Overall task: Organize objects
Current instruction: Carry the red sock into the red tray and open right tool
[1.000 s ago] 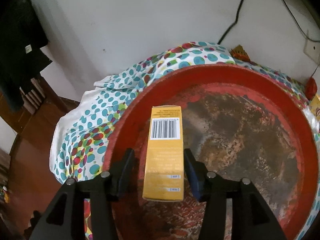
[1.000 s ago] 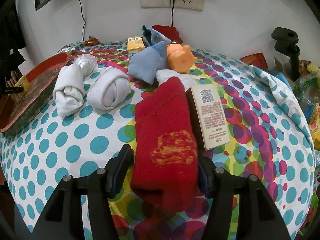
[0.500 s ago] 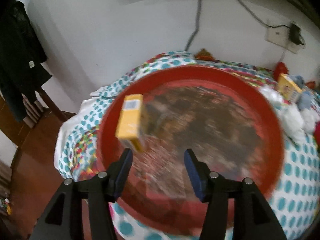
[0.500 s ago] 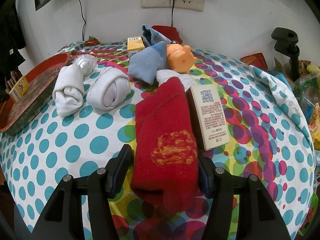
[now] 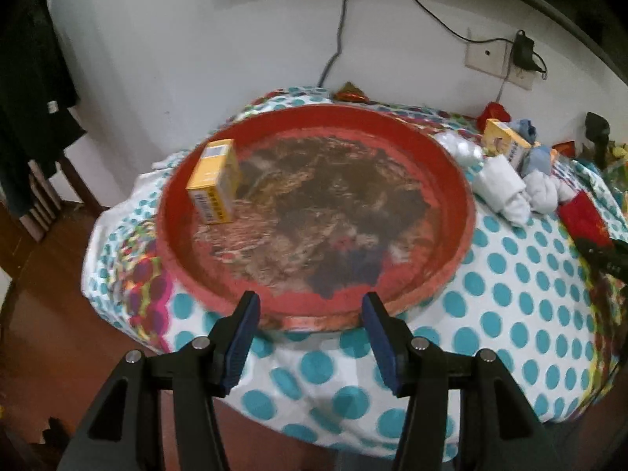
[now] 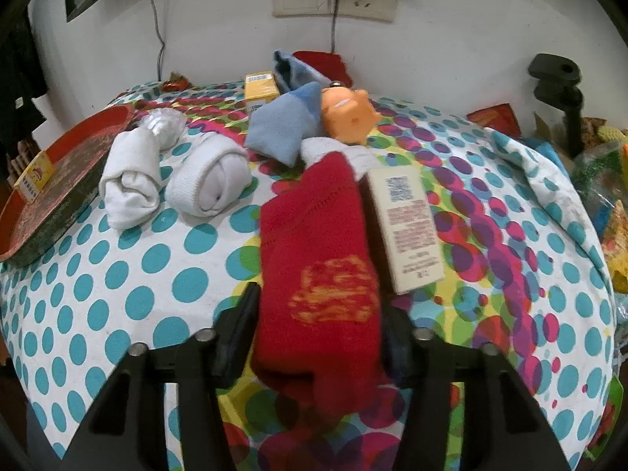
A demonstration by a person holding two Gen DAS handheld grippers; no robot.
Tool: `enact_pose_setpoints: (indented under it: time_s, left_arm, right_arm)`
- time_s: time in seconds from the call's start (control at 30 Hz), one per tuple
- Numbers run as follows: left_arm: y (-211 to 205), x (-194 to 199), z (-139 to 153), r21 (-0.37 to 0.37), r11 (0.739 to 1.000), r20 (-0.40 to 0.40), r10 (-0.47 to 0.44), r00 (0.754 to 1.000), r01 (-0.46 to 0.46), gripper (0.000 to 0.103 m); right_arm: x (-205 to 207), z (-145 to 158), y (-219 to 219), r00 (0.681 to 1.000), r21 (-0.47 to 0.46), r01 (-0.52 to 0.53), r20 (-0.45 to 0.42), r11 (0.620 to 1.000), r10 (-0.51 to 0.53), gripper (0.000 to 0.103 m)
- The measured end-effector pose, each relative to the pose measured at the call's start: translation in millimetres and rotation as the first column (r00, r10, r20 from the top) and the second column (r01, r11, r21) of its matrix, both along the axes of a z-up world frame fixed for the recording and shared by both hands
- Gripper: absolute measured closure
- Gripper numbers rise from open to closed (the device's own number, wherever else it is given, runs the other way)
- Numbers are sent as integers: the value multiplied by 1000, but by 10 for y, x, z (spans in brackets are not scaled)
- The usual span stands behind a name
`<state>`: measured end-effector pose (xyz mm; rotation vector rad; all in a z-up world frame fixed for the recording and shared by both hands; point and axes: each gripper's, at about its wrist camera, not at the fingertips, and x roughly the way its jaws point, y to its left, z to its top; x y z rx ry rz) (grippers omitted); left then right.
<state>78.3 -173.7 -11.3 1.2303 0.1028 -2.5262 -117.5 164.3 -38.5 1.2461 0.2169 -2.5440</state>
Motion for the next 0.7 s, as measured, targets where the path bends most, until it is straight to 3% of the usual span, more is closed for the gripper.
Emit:
enact_pose_setpoints:
  time_s: [0.07,0.17,0.4,0.7]
  left_arm:
    - [-61,82,27,-14,1000,-13,13,1000,-13,48]
    - [-159,152,15,21,999,-19,28,999,-27,45]
    - [-306,186,-65,94,994,-18,50,999,-48,44]
    - [-337,255,-11,49,998,-39,27,999,-25,44]
  right_arm:
    - [28,10,23,1000,0,-1,1,1000,1,63]
    - [95,24,73,1000,-9,14,4,1000,-14,65]
    - [309,92,19,1000,9,21,6,1000,-21,65]
    - [538,331,-528,997,-68,-77,13,995,78,65]
